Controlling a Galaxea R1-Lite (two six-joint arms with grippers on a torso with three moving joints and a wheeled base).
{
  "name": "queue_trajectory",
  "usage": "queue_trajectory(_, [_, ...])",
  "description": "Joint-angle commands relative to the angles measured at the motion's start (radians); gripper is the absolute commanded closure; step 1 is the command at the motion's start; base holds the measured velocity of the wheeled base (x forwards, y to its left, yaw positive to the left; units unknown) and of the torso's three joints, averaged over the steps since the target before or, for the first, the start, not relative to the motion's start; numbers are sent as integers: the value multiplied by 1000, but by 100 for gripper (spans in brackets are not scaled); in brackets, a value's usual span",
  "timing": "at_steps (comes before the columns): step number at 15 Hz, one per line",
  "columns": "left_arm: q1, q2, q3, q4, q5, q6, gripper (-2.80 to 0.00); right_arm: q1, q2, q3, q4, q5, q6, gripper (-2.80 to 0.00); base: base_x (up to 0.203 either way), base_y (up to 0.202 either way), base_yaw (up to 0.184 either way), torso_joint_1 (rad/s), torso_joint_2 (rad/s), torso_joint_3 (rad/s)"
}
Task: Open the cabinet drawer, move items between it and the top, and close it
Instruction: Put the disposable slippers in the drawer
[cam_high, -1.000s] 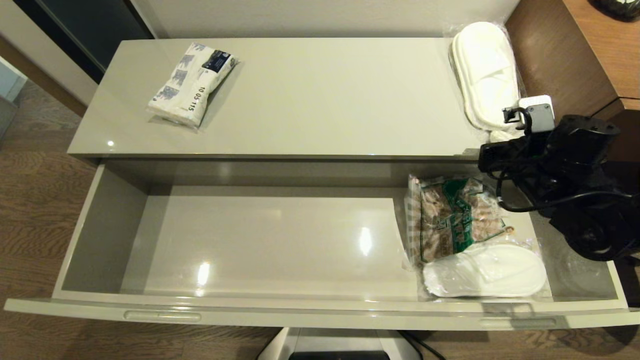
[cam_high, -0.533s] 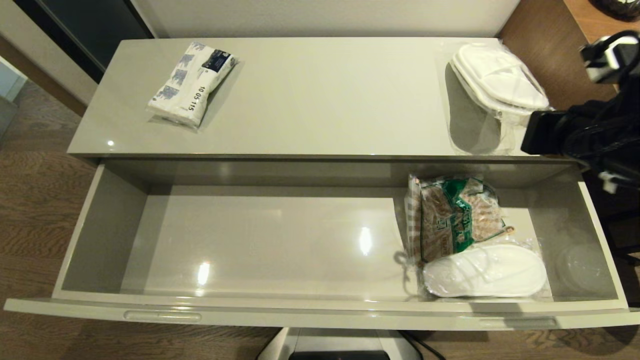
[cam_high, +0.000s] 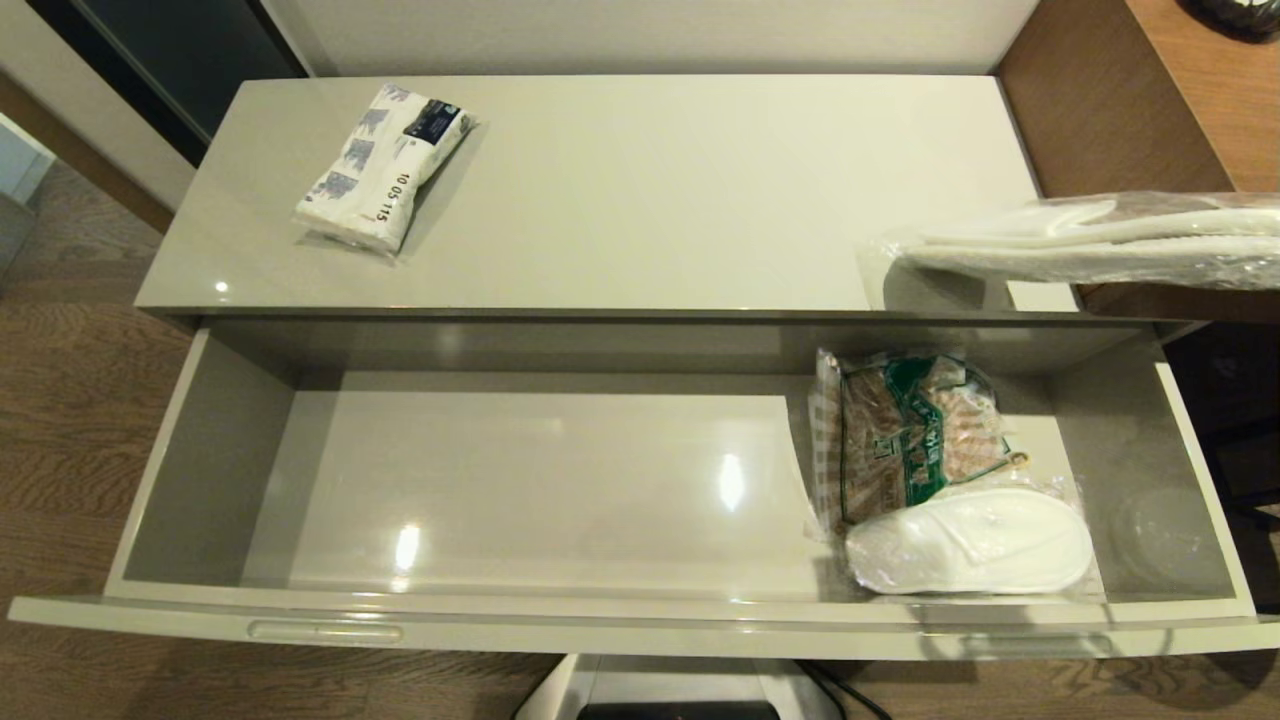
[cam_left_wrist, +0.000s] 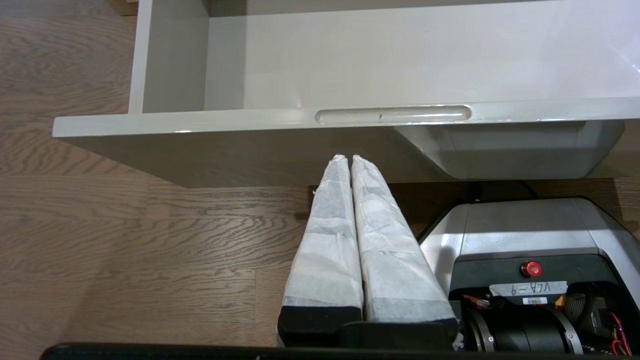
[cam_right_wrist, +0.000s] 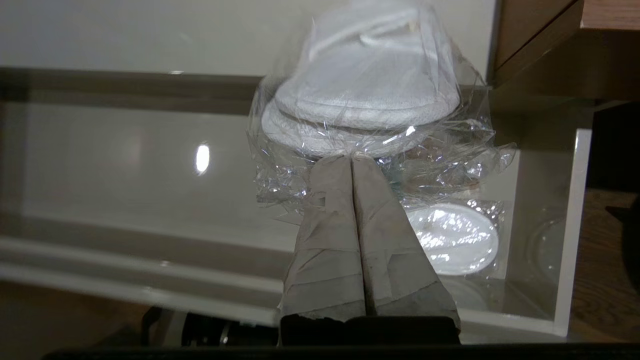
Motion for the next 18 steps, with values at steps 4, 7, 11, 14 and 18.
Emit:
queue_trajectory(4, [0, 2, 0, 0, 0, 0, 0, 79, -118, -134, 177, -1, 9, 0, 0, 0, 0, 0, 0, 0])
queue_trajectory(7, [0, 2, 0, 0, 0, 0, 0, 78, -99, -106, 206, 0, 27, 0, 0, 0, 0, 0, 0, 0])
queue_trajectory(11, [0, 2, 0, 0, 0, 0, 0, 82, -37, -47, 200, 0, 143, 0, 0, 0, 0, 0, 0, 0])
queue_trajectory(14, [0, 2, 0, 0, 0, 0, 0, 97, -21, 15, 200, 0, 173, 0, 0, 0, 0, 0, 0, 0])
queue_trajectory(18, [0, 2, 0, 0, 0, 0, 0, 113, -18, 55, 201, 1, 190, 0, 0, 0, 0, 0, 0, 0])
